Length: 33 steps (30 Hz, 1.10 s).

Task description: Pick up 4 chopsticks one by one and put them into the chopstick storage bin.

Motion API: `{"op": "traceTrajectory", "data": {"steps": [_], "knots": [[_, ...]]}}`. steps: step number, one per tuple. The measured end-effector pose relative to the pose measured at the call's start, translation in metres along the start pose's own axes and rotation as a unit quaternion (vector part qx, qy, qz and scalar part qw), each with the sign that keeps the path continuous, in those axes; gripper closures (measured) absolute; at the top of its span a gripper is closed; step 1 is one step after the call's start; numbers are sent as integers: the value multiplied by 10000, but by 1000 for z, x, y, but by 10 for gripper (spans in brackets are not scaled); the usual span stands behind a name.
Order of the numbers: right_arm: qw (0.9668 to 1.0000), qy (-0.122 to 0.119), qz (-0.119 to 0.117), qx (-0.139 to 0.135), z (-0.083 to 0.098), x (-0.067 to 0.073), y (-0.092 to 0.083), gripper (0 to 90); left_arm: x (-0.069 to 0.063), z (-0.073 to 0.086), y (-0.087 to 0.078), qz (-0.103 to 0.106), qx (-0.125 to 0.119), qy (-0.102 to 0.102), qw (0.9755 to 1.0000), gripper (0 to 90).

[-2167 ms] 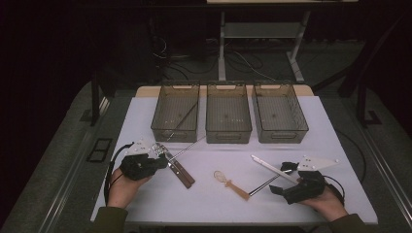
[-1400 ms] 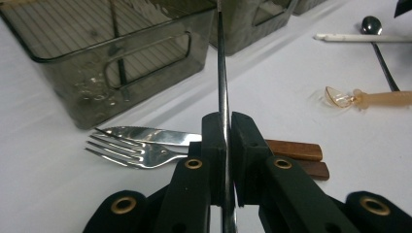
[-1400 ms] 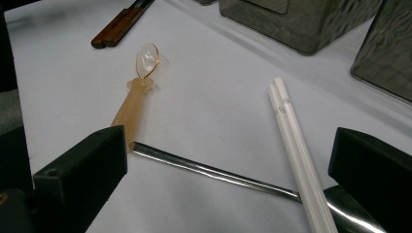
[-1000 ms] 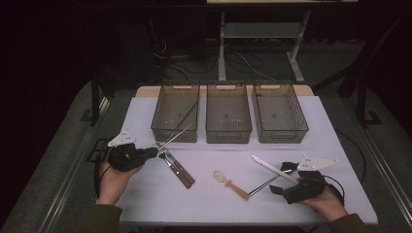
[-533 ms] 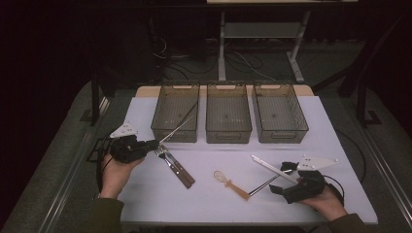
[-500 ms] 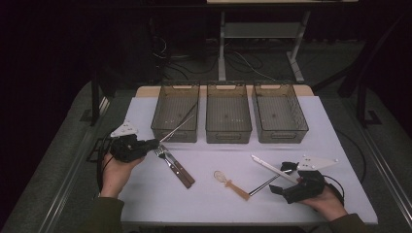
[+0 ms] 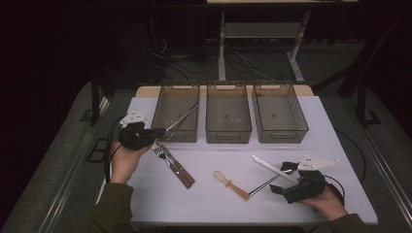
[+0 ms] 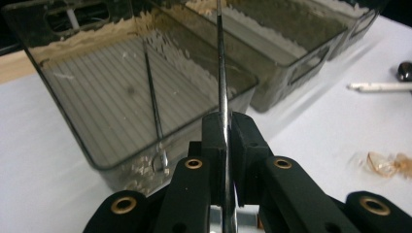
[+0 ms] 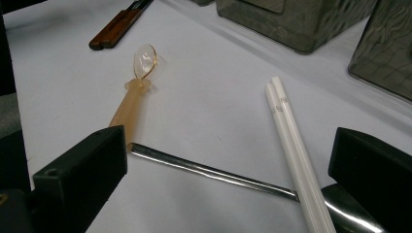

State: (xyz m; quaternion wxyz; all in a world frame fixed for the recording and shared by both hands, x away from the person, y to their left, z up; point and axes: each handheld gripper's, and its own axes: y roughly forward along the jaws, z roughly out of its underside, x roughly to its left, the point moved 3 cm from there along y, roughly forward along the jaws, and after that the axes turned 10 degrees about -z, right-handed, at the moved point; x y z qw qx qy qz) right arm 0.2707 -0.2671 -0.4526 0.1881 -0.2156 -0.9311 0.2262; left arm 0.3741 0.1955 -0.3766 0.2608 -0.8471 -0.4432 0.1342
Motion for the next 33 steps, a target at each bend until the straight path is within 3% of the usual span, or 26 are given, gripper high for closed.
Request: {"op": "traceTrajectory", "data": {"steps": [12,22,26,30,33], "knots": [[10000,0,12,-1,0,-1,-1,5,11,-26,21,-298,109,-34,9995,842],[10000,-3,4,-13,0,0,-1,5,22,-37,50,-474,231,-276,9982,842],[10000,4,-4,-17,0,0,-1,5,27,-40,63,-621,355,-307,9970,842],[10000,6,-7,-20,0,0,-1,5,35,-43,77,-759,454,-461,9950,842],[10000,6,-13,-48,0,0,-2,5,40,-43,88,-962,702,-417,9920,842]]}}
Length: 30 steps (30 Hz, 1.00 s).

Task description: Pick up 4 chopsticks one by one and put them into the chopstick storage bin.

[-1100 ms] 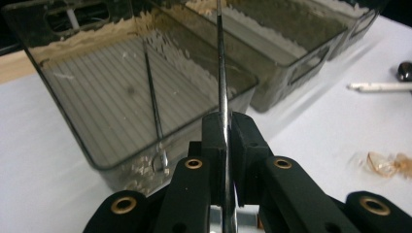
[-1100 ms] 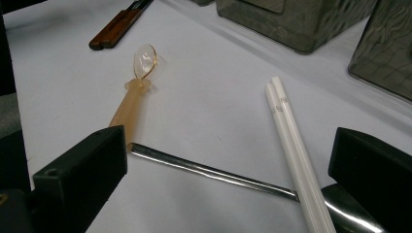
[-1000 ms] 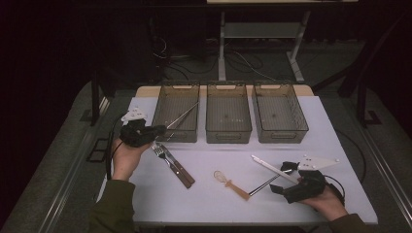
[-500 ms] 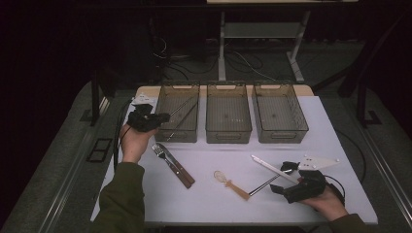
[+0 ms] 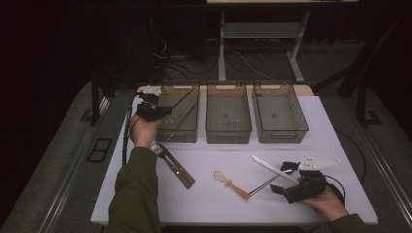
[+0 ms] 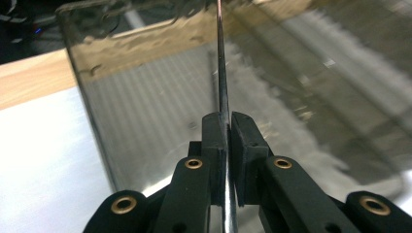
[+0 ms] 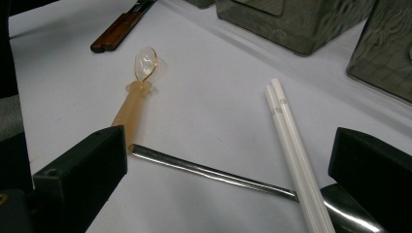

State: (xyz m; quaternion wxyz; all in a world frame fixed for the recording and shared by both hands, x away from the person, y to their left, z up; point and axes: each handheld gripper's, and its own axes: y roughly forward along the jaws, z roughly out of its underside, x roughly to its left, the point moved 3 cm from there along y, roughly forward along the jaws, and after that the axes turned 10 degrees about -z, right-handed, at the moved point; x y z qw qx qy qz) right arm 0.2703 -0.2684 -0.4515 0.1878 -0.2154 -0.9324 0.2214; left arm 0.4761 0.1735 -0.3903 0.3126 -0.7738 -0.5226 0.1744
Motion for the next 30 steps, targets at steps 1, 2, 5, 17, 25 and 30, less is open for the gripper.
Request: {"op": "traceTrajectory", "data": {"steps": [1,2,5,17,25,30], "knots": [[10000,6,-2,-4,0,0,0,5,1,0,3,-40,84,7,10000,842],[10000,4,-5,-5,0,0,0,5,1,0,6,-68,137,-17,9999,842],[10000,-3,-14,-8,0,0,0,5,2,3,15,-126,317,-46,9994,842],[10000,3,-41,-26,-1,1,-1,5,-8,8,34,-127,720,166,9972,841],[10000,3,-45,-30,-1,1,-1,5,-9,9,36,-123,725,179,9971,837],[10000,-1,-47,-26,-1,1,0,5,-11,8,35,-163,637,227,9976,808]]}}
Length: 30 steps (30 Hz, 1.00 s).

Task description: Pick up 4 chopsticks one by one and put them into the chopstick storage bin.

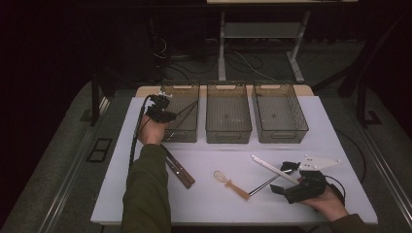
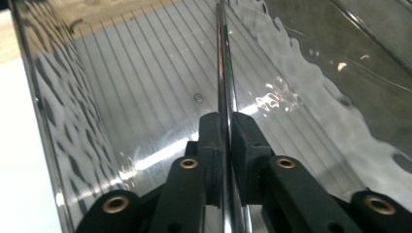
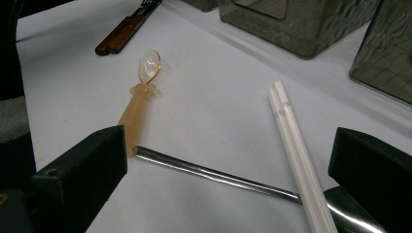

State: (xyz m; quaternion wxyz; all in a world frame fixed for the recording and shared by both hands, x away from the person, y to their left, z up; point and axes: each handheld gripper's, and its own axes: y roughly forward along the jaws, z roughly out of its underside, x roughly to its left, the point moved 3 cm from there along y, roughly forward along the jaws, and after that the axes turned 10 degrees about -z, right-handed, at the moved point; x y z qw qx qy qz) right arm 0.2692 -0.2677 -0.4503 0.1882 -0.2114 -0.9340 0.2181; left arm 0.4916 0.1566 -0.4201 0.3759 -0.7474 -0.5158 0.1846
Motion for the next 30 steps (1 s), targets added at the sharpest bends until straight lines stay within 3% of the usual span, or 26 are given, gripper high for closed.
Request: {"op": "traceTrajectory", "data": {"steps": [11,20,25,30], "knots": [[10000,-10,0,21,0,0,0,5,-3,-5,-11,-12,-341,150,9993,689],[10000,-11,21,34,0,0,0,5,-10,-7,-31,539,-610,206,9965,567],[10000,-4,27,36,1,0,0,5,-16,-5,-44,596,-713,374,9950,483],[10000,6,38,38,1,-1,0,5,-22,0,-58,757,-886,391,9924,435]]}}
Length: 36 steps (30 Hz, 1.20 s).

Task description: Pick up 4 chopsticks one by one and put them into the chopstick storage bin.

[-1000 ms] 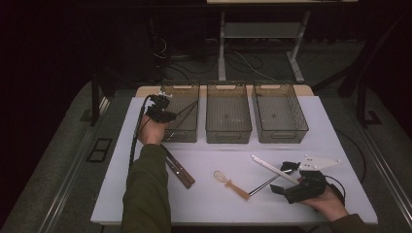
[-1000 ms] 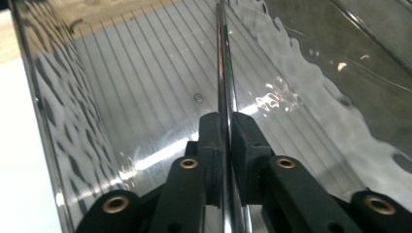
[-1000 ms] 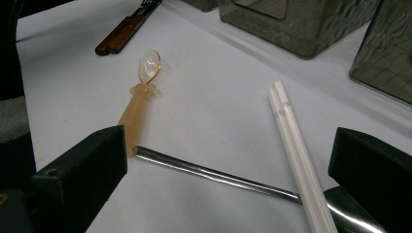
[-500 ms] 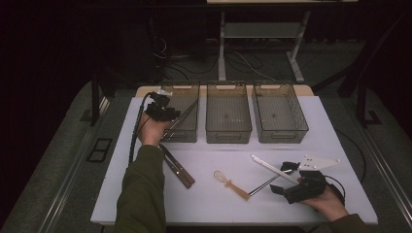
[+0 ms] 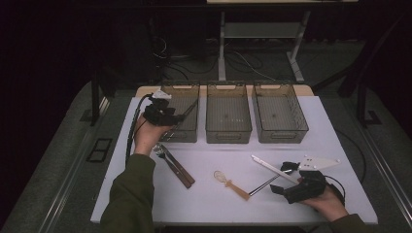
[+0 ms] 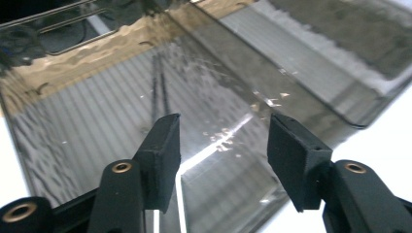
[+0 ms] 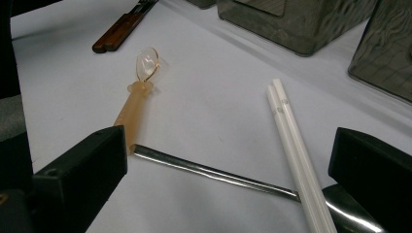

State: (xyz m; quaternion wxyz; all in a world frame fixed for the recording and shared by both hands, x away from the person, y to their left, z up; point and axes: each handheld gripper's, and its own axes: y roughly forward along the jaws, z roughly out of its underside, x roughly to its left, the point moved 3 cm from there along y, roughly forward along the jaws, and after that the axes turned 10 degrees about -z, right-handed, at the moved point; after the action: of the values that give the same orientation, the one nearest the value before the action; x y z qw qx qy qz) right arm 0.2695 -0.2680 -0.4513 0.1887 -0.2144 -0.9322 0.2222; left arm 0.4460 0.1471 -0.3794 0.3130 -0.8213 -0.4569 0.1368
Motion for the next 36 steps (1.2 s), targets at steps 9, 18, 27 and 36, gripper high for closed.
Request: {"op": "traceTrajectory", "data": {"steps": [9,18,27,36], "knots": [[10000,-2,-3,-12,0,0,0,5,-23,18,-22,158,-254,125,9995,339],[10000,10,2,-7,0,0,0,5,-42,47,-39,257,-500,62,9984,237],[10000,11,13,-15,0,0,0,5,-62,72,-54,332,-596,194,9975,126],[10000,-2,22,-11,0,0,-1,5,-80,96,-57,592,-612,255,9960,0]]}}
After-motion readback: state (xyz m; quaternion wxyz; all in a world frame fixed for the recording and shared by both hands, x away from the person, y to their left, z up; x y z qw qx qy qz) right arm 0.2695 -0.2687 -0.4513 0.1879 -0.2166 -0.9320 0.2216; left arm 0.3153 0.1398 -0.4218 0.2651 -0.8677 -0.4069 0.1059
